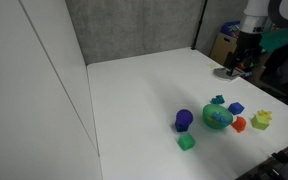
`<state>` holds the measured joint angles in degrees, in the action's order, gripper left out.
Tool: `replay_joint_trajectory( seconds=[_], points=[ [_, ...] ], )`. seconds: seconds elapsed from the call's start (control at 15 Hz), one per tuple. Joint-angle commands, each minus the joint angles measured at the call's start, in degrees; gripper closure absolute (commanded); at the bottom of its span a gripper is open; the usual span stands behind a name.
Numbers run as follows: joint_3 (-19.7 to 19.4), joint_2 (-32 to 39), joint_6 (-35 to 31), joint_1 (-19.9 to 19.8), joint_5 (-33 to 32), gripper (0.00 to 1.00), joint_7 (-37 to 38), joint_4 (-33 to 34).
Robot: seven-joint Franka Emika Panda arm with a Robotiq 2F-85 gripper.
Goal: Pick up the light blue toy that is on top of the blue block and drop it in the green bowl
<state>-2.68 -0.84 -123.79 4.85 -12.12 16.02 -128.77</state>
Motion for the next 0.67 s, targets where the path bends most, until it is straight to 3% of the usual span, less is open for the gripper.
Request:
replay_joint_trajectory(
  seconds=[0.0, 0.27, 0.6],
  points=[
    [0.72, -5.40, 3.38, -2.41, 3.43, 0.00, -5.00, -0.05],
    [-0.29, -11.59, 6.08, -4.56, 7.90, 0.00, -9.97, -1.35],
    [-1.59, -18.07, 15.84, -7.28, 10.78, 0.00, -11.57, -0.13]
  ],
)
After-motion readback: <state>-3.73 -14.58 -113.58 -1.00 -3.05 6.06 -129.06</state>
